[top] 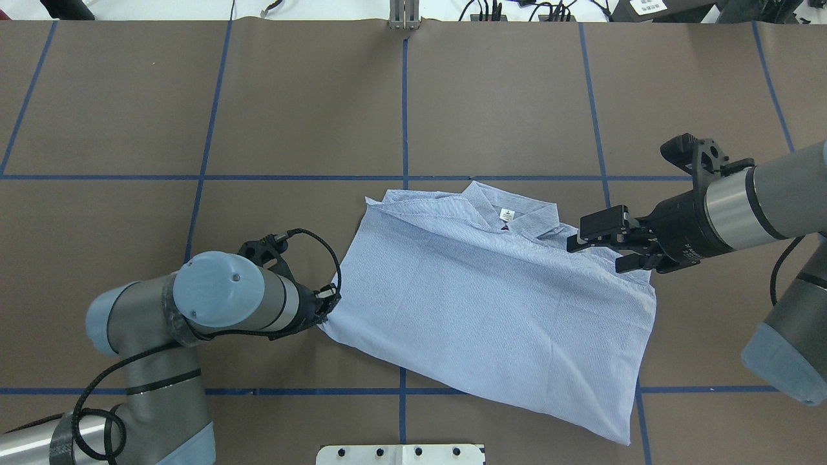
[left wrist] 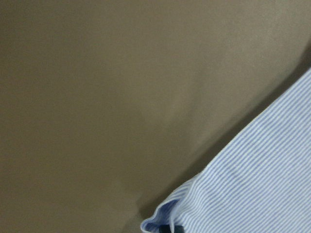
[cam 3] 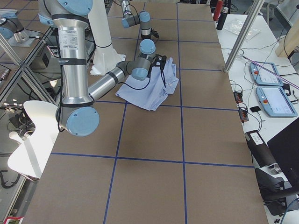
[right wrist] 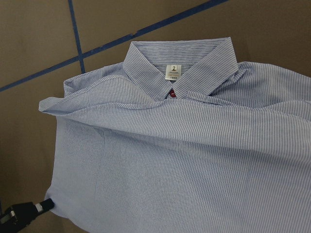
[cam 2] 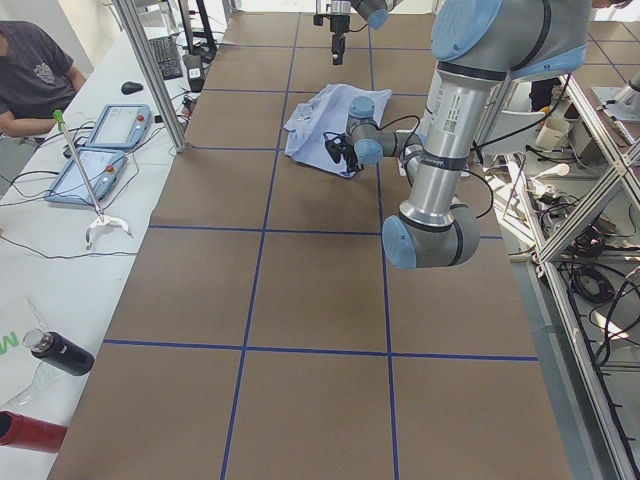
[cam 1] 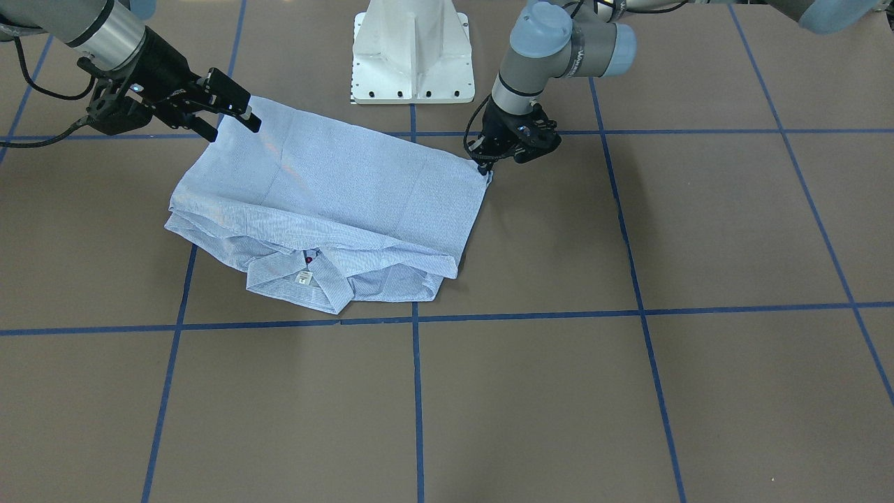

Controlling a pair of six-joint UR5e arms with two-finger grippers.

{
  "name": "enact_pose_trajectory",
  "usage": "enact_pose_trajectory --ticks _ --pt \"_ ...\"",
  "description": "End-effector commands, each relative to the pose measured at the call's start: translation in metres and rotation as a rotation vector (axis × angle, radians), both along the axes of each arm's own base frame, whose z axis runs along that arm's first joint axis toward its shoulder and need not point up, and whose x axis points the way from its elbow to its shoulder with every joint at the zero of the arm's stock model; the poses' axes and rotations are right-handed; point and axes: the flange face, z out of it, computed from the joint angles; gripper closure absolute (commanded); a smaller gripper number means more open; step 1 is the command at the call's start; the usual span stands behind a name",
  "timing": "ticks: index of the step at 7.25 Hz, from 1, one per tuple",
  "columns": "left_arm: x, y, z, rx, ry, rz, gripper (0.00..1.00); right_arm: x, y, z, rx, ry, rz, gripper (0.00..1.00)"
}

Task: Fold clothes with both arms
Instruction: 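Grasp the shirt corner with the left gripper and drag it away from the robot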

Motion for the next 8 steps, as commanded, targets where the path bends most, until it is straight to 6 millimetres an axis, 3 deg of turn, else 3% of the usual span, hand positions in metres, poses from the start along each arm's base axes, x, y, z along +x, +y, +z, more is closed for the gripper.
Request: enact_pose_trajectory --ticks 1,2,3,5,6,7,8 --pt "-0.039 -0.063 0.011 0.043 -0.049 -0.072 1.0 0.005 -0.004 0.0 -0.001 0.001 0.015 0.0" --pt "-0.053 -0.099 0.028 0.067 -0.094 -0.1 1.0 0.007 -0.006 0.0 -0.001 0.001 0.021 0.0" --pt "-0.067 -0.142 0.024 0.119 -0.121 -0.122 1.0 0.009 -0.008 0.0 -0.001 0.001 0.025 0.0" --pt "-0.07 -0.225 -0.002 0.196 -0.152 -0.161 1.0 0.012 -0.01 -0.001 0.003 -0.002 0.034 0.0" --pt "-0.069 -0.257 -0.024 0.248 -0.141 -0.173 1.0 0.014 -0.011 -0.001 0.002 -0.002 0.039 0.0" --pt "-0.068 -0.277 -0.026 0.326 -0.095 -0.229 1.0 0.017 -0.014 -0.001 0.001 0.0 0.048 0.0" --pt "-0.054 -0.299 -0.021 0.402 -0.052 -0.29 1.0 0.019 -0.015 0.001 -0.001 0.002 0.053 0.0"
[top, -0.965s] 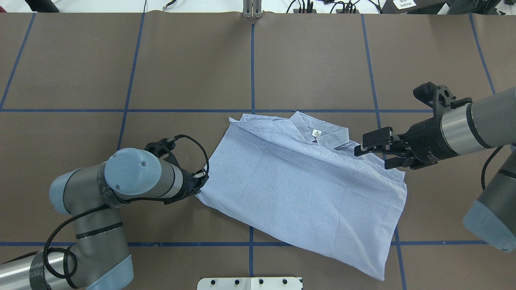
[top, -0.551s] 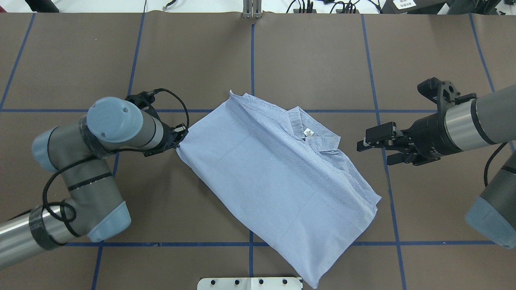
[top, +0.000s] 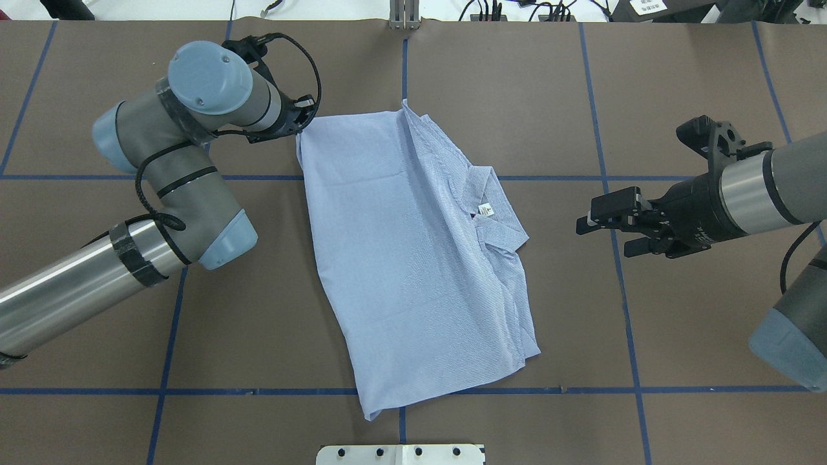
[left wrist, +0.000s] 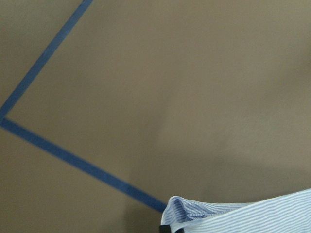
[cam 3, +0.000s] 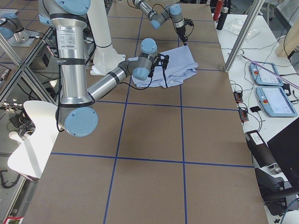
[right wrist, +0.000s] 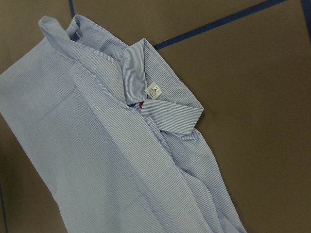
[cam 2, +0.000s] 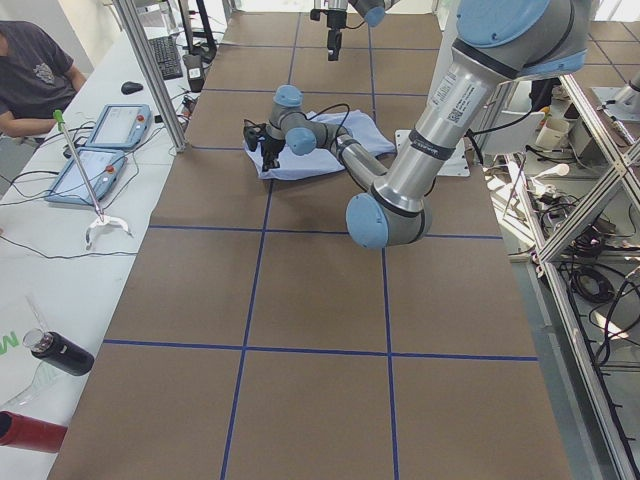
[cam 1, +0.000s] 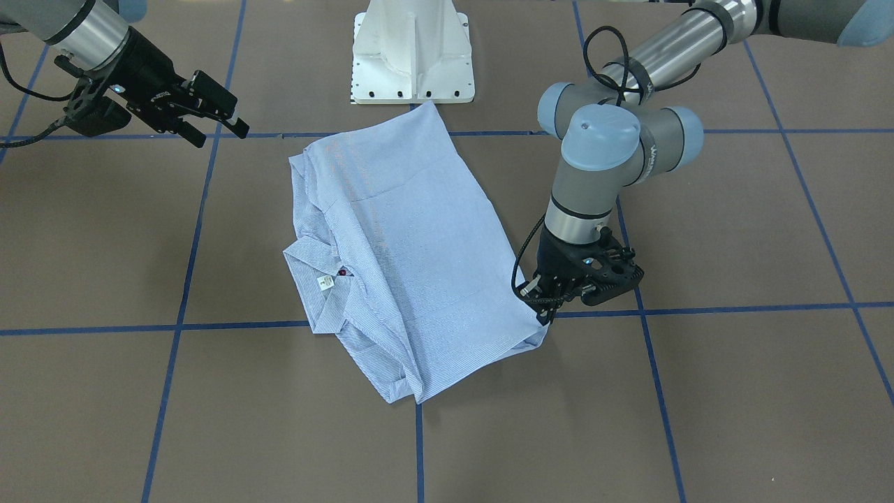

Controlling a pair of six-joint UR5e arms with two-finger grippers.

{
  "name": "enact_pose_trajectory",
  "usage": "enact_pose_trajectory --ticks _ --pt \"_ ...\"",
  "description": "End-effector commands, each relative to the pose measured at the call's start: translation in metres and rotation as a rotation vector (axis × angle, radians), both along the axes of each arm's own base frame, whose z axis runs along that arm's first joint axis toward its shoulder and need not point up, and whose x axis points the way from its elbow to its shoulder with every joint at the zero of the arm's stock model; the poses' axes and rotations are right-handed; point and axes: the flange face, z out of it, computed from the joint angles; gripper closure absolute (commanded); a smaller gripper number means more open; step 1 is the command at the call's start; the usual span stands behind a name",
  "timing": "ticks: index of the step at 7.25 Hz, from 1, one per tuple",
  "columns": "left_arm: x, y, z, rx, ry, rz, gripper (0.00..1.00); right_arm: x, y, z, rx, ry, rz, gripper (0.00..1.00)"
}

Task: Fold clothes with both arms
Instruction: 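Release and raise the left gripper while the right gripper moves to the shirt's side fold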

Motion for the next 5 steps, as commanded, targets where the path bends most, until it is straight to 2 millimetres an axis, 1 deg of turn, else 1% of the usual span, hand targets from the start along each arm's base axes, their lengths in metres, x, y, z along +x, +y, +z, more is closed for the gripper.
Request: enact_pose_trajectory --ticks 1,2,4,5 --pt "0.026 -0.05 0.006 0.143 0.061 -0.096 1.0 0.005 -0.004 0.002 -0.003 0.003 0.014 0.0" --pt "0.027 -0.057 0.007 0.178 0.08 -0.123 1.0 0.005 -0.007 0.005 -0.008 0.008 0.018 0.0" --pt "0.025 -0.06 0.009 0.186 0.071 -0.146 1.0 0.004 -0.01 0.007 -0.01 0.012 0.023 0.0" --pt "0.022 -0.063 0.013 0.188 0.061 -0.148 0.01 0.003 -0.013 0.005 0.005 0.017 0.05 0.0"
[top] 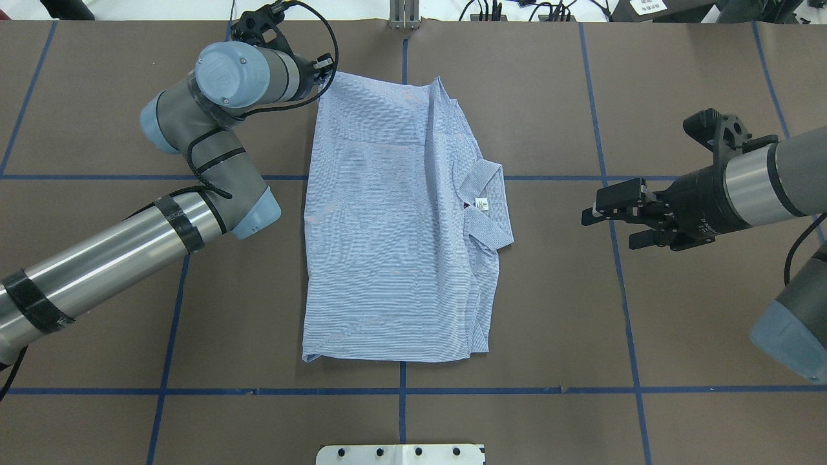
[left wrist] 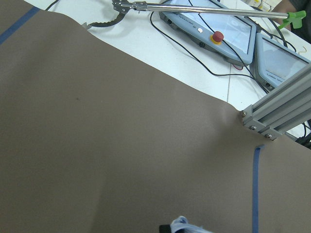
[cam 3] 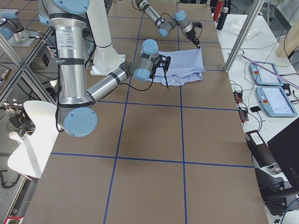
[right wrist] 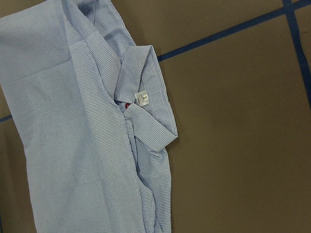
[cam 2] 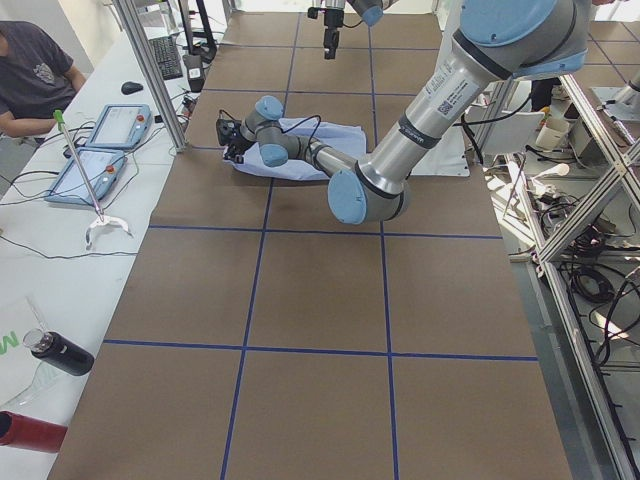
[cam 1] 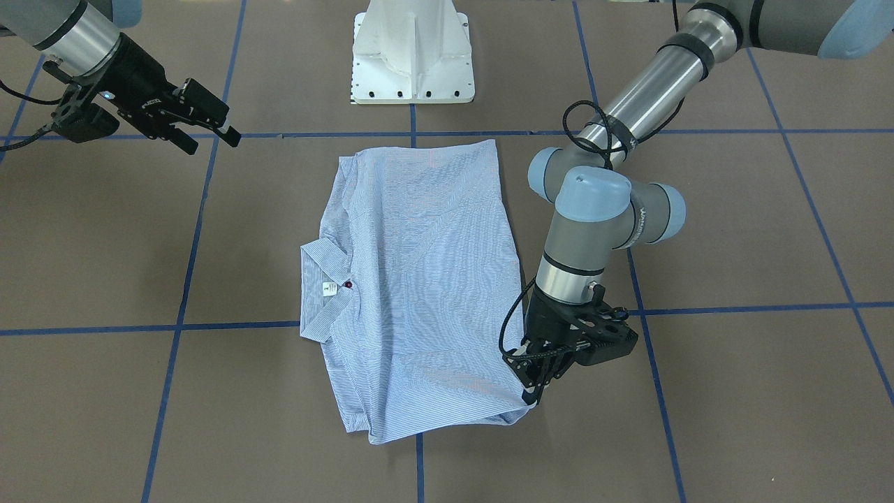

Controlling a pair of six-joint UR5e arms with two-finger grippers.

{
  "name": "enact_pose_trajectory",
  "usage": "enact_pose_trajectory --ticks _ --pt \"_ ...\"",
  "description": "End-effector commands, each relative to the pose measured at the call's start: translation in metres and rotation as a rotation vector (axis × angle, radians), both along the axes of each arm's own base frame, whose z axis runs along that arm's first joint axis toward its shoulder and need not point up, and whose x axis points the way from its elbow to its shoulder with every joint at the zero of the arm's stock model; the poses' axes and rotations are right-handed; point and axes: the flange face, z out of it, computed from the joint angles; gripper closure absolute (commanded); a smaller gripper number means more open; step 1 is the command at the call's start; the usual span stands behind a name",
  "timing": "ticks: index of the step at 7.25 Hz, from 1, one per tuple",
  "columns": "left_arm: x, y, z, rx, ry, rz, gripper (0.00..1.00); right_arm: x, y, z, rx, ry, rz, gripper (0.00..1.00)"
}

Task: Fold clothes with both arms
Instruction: 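Release and raise the left gripper while the right gripper moves to the shirt's side fold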

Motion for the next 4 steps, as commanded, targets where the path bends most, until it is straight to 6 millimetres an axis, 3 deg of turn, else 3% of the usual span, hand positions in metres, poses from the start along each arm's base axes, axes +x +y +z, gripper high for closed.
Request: enact_pose_trajectory --ticks 1,2,3,4 --pt "-0.007 -0.005 0.001 0.007 -0.005 -0.012 0.0 -0.008 -0.005 -0.003 0.041 0.021 0.057 0.0" --pt "-0.027 -0.016 -0.003 0.025 -0.01 -0.021 0.0 -0.024 -0.01 -0.005 0.111 0.045 0.065 0.0" --pt "-0.037 -0.012 -0.005 0.038 -0.018 -0.003 0.0 -0.046 -0.022 -0.006 0.153 0.064 0.061 0.0" --pt "-0.049 0.007 0.004 0.036 0.011 0.06 0.0 -0.074 -0.043 -0.013 0.16 0.063 0.057 0.0"
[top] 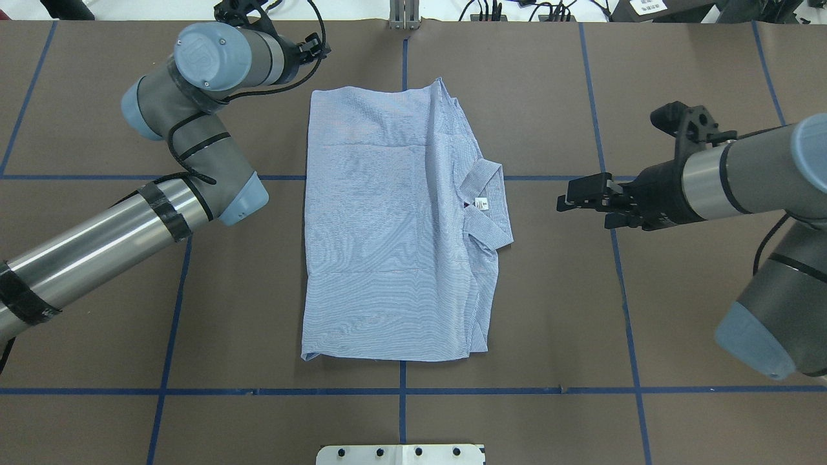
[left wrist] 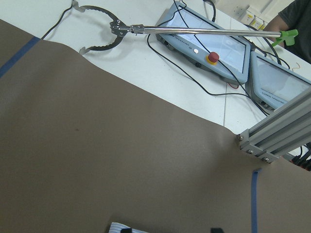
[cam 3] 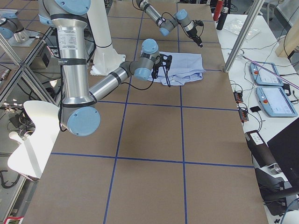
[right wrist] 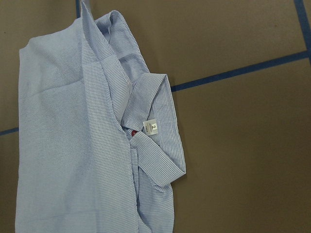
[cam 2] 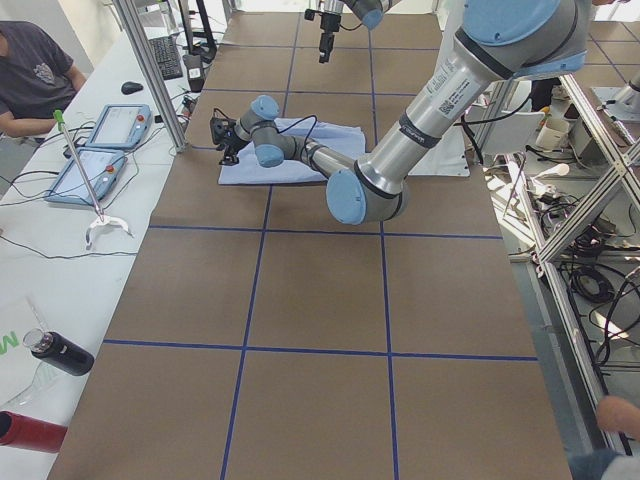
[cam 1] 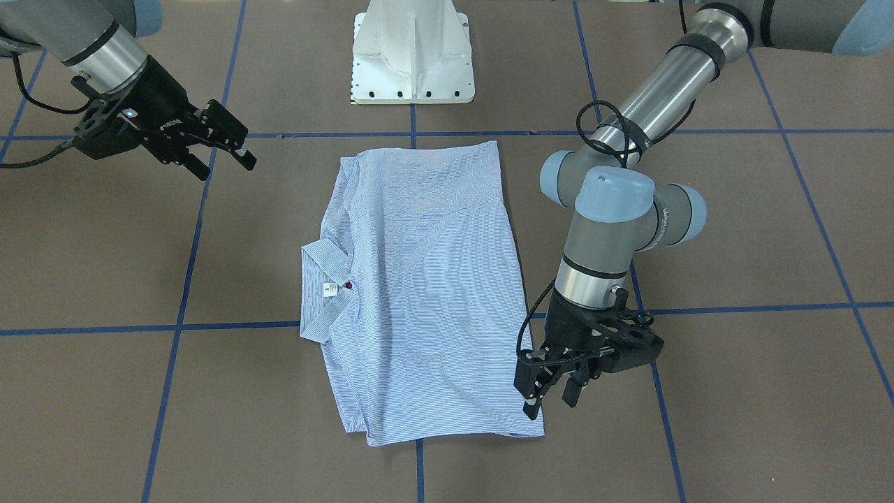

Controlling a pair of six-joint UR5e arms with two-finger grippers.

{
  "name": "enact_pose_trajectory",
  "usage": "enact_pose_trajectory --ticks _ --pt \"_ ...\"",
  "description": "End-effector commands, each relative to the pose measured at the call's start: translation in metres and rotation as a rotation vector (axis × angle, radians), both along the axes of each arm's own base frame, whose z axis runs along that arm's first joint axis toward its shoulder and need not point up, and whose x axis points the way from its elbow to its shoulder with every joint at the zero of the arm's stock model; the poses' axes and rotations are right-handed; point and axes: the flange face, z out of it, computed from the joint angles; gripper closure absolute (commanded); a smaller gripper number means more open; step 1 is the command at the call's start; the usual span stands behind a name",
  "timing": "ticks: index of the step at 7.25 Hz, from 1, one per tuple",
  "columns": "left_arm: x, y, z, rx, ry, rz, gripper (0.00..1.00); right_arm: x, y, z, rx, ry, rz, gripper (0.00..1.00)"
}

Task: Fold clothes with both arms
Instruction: 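Release and raise the left gripper while the right gripper moves to the shirt's side fold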

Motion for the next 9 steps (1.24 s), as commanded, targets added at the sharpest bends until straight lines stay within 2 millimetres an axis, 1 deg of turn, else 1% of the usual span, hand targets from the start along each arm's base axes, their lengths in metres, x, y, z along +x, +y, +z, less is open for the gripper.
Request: enact_pose_trajectory --ticks 1,2,3,4,5,6,7,8,9 --pt "-0.042 0.041 0.006 0.028 0.047 0.065 0.0 -0.065 -0.038 -0.014 0.029 0.018 -0.006 0.0" --pt "-0.057 0.059 -0.006 -0.003 0.025 0.072 0.0 -0.096 -0.05 -0.016 0.032 0.035 -0.001 0.0" --pt "-0.066 0.069 -0.026 -0.019 0.011 0.071 0.0 -0.114 -0.06 -0.015 0.023 0.048 -0.005 0.0" --pt "-0.072 0.077 -0.04 -0.006 0.022 0.07 0.0 -0.132 -0.064 -0.018 0.025 0.06 0.001 0.0" --pt "-0.072 0.078 -0.038 -0.007 0.019 0.072 0.0 -0.142 -0.06 -0.02 0.043 0.069 0.021 0.02" --pt "-0.075 0.083 -0.016 -0.028 0.002 0.074 0.0 -0.149 -0.058 -0.029 0.052 0.062 0.022 0.05" --pt "-0.08 0.089 -0.003 -0.039 -0.007 0.076 0.0 -0.16 -0.059 -0.035 0.058 0.06 0.016 0.06" --pt "-0.08 0.091 -0.001 -0.048 -0.015 0.077 0.0 -0.172 -0.059 -0.039 0.062 0.064 0.015 0.1" --pt "-0.079 0.091 0.002 -0.08 -0.043 0.08 0.0 -0.19 -0.072 -0.056 0.069 0.063 0.023 0.13"
